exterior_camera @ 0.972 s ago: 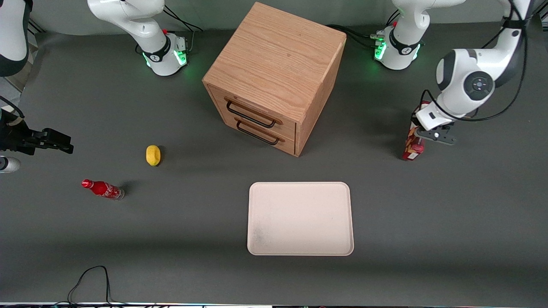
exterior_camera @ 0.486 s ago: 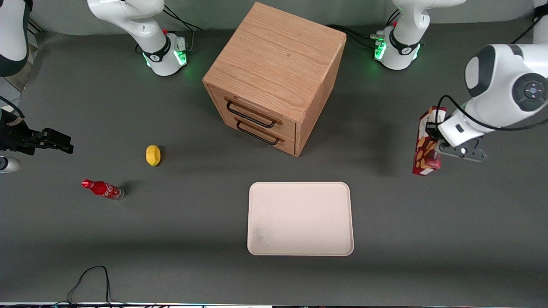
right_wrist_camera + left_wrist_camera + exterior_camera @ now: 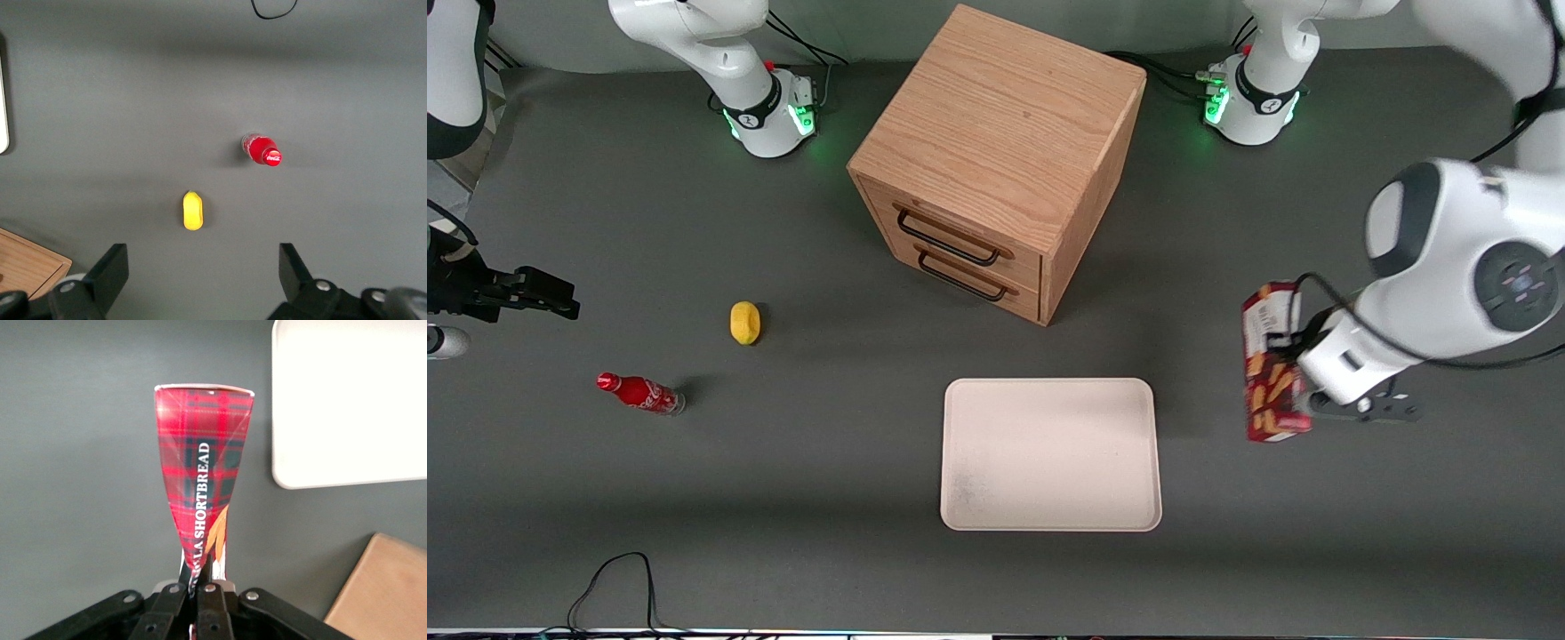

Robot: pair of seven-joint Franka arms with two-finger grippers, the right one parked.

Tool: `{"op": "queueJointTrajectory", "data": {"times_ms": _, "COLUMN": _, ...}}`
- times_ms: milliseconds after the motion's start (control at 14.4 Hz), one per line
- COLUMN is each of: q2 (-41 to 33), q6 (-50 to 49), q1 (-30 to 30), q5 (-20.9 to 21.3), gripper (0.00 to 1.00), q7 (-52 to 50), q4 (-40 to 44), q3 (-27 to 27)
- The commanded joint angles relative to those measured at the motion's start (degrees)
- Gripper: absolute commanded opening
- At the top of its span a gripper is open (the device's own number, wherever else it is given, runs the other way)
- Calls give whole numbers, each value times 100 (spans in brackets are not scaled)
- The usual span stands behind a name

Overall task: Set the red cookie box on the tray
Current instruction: 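Lift the box with the left gripper and carry it toward the tray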

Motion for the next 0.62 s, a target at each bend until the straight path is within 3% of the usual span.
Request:
{"op": "queueJointTrajectory", "data": {"times_ms": 0, "q2": 1108, "q6": -298, "q1": -546, "q5": -46, "gripper": 0, "q7": -882, "q4": 1418, "q3": 93}}
{"op": "queueJointTrajectory", "data": {"times_ms": 208, "q2": 1962, "q6": 60, "q1": -969, "q5": -11, "gripper": 0, "q7": -1586, "q4": 2124, "q3": 180}}
{"op": "queueJointTrajectory", "data": {"times_ms": 556, "q2": 2676, "q6": 1194, "q1": -1478, "q5": 85, "gripper": 0, "q7": -1570, "q4": 2135, "q3": 540}}
